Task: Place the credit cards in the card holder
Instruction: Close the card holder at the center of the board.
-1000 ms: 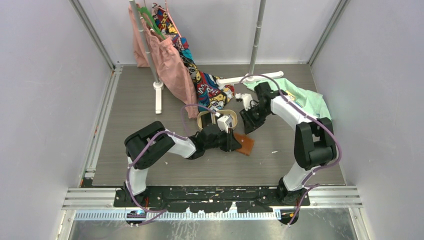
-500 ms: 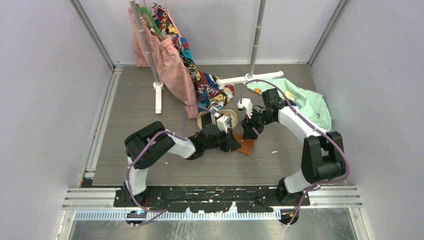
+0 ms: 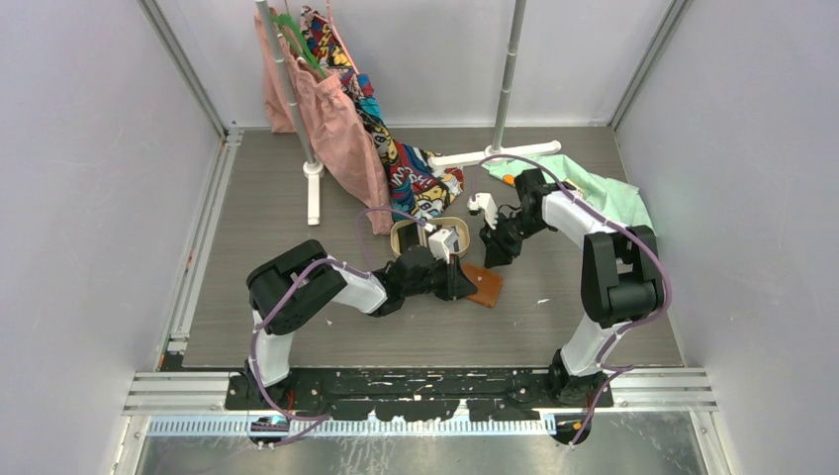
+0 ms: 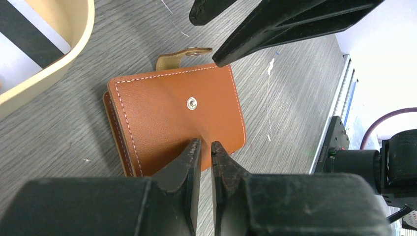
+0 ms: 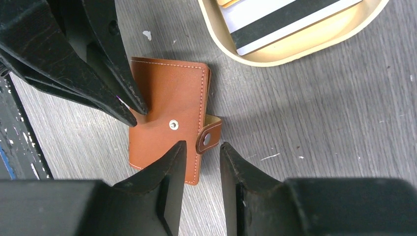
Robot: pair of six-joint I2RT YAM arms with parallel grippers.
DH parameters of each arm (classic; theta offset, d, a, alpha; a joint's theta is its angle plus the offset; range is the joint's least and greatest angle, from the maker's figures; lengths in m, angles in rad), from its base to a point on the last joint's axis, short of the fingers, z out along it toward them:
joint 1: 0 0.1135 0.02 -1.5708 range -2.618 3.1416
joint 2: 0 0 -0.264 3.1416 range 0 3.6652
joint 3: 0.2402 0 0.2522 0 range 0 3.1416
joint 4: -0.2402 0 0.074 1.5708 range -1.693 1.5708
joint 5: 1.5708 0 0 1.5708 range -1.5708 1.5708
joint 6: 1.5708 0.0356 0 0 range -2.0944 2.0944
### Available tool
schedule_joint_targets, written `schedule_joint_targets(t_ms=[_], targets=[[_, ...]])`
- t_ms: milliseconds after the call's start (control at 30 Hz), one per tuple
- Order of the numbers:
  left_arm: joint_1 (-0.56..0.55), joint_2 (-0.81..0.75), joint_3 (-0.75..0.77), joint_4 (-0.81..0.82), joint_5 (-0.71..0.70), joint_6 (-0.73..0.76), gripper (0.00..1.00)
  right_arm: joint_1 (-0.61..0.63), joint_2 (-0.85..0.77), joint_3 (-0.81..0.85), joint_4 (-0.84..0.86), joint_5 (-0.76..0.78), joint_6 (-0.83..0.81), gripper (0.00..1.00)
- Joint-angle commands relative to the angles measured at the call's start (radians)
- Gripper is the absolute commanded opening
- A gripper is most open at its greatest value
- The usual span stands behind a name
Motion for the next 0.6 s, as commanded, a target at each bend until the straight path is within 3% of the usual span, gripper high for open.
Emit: schedule_joint_targets(t_ms=[0, 567], targets=[[0.004, 0.010, -0.010, 0.016, 0.008, 0.024, 0.15, -0.004, 0.009, 0.047, -0.046, -0.040, -0.032, 0.36], [0.004, 0.015, -0.001, 0.013, 0.016, 0.024, 0.15, 0.003, 0.055, 0.069, -0.077, -0.038, -0.047, 0.24]])
